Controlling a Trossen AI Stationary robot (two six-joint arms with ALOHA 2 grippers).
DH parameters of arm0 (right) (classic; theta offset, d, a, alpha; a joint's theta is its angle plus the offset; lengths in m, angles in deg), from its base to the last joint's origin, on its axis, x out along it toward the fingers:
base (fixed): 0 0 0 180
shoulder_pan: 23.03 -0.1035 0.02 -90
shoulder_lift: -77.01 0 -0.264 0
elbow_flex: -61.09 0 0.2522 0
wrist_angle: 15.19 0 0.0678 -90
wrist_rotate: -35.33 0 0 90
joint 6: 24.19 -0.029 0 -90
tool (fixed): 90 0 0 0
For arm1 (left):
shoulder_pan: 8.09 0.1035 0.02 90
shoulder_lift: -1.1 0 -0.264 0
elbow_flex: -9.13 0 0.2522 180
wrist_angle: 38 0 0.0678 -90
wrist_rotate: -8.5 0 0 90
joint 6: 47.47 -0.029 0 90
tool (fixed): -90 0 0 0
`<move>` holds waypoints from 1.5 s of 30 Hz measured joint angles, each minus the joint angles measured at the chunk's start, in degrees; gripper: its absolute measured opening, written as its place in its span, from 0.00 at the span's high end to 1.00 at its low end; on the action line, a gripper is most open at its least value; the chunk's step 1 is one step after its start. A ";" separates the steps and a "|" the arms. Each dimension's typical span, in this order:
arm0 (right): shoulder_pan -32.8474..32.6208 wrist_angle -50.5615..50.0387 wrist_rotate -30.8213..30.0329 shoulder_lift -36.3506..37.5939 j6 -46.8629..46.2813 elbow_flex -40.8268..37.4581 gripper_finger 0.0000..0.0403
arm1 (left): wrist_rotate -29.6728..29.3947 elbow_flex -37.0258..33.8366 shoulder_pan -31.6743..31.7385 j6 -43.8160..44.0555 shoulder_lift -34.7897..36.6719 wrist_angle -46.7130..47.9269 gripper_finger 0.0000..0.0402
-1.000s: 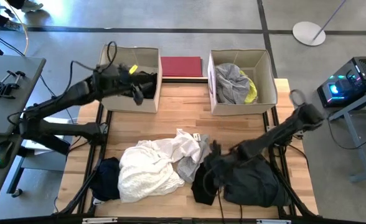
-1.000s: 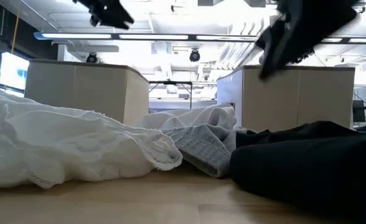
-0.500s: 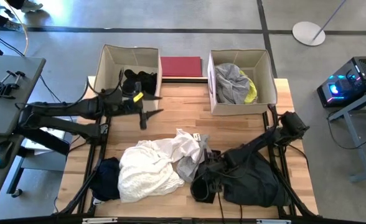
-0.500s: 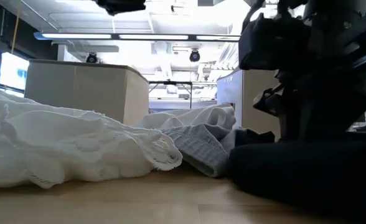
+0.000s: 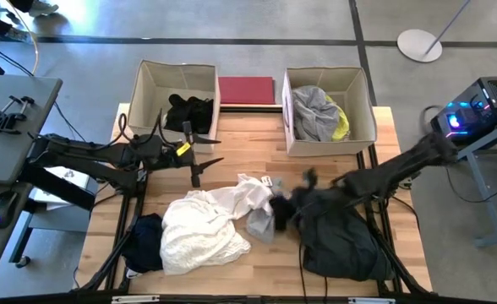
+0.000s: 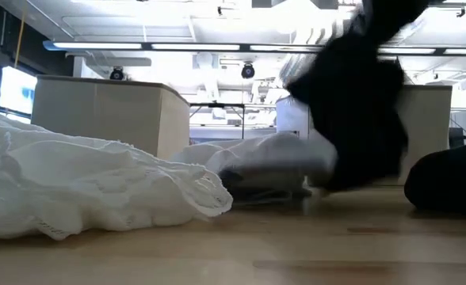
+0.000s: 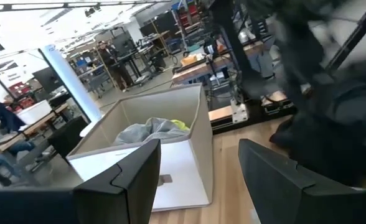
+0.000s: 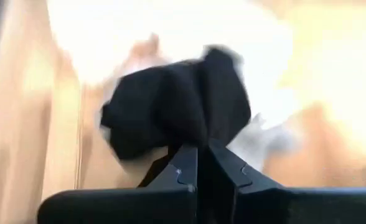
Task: Sort clothes
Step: Put the black cloth into the left laundry organizer
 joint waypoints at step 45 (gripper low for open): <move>15.12 32.96 5.02 -10.69 20.60 0.23 0.92 | 6.54 -0.02 -0.08 5.94 -33.95 -13.15 0.75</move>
